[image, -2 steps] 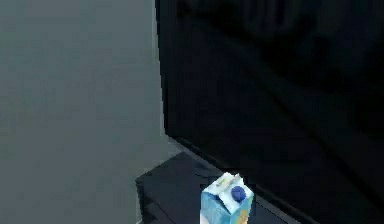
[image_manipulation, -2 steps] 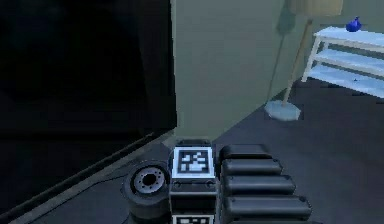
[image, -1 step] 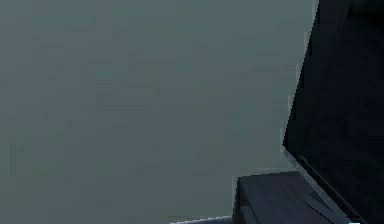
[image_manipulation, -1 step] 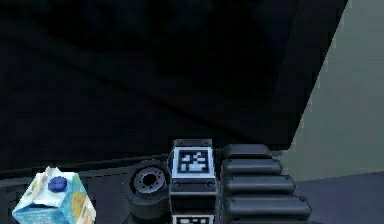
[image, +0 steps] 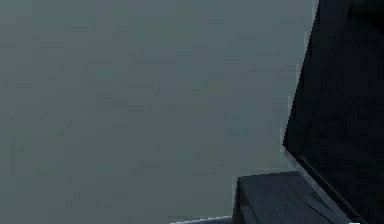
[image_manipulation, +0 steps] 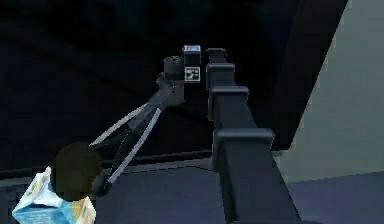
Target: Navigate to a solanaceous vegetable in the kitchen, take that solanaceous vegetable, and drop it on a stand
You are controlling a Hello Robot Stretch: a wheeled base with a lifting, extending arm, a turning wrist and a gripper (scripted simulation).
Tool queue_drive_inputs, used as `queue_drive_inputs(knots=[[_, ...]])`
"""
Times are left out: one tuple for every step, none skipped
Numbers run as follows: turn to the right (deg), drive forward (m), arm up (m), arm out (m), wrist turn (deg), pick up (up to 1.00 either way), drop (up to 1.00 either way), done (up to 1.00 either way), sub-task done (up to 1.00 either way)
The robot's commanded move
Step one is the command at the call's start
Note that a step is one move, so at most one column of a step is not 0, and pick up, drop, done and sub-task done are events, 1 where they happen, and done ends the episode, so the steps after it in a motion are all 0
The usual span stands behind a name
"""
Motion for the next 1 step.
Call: queue_drive_inputs(knots=[[0.0,0.00,0.00,0.00,45.0,0.00,0.00,0.00,0.00]])
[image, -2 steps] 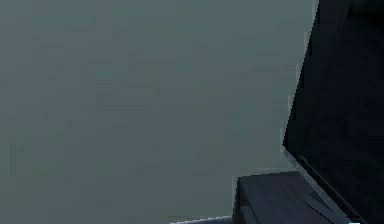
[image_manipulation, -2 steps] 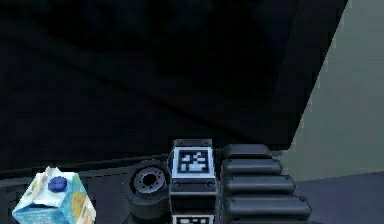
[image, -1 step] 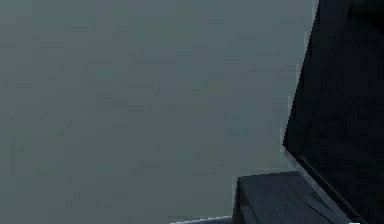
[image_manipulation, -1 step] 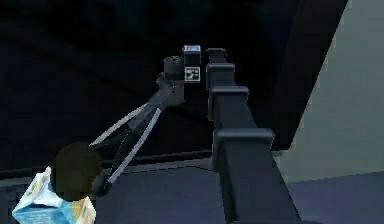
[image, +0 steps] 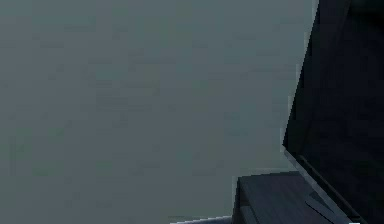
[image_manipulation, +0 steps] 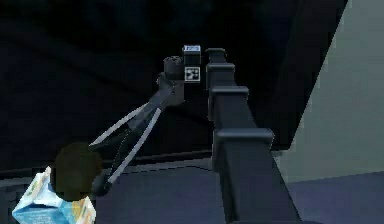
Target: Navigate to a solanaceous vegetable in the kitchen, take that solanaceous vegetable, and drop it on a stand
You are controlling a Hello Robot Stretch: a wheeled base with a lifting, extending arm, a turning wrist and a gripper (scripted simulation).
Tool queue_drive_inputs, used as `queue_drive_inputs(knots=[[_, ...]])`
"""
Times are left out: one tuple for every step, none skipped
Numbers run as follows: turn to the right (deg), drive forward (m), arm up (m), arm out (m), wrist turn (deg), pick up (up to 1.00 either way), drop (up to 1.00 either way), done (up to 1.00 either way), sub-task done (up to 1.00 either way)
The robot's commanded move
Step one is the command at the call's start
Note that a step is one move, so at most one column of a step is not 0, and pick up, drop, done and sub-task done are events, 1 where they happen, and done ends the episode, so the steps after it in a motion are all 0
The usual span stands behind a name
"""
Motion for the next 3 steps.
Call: queue_drive_inputs(knots=[[0.0,0.00,0.00,0.00,45.0,0.00,0.00,0.00,0.00],[0.0,0.00,0.00,0.00,0.0,0.00,1.00,0.00,0.00],[0.0,0.00,0.00,-0.10,0.0,0.00,0.00,0.00,0.00]])
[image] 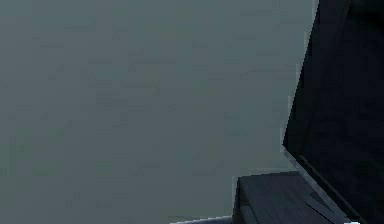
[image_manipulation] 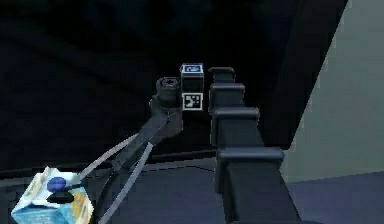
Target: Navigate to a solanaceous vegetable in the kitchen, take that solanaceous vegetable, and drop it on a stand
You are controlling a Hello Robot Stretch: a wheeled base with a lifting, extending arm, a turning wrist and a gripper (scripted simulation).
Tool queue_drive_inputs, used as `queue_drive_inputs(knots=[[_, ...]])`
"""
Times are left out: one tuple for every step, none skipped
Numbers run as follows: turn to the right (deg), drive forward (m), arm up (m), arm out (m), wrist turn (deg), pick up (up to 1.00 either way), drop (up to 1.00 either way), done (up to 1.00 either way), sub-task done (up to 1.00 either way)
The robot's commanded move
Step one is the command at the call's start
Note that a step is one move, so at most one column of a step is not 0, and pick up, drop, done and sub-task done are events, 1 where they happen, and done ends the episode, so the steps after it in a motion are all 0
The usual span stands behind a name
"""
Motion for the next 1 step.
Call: queue_drive_inputs(knots=[[0.0,0.00,0.00,0.00,0.0,0.00,0.00,1.00,0.00]])
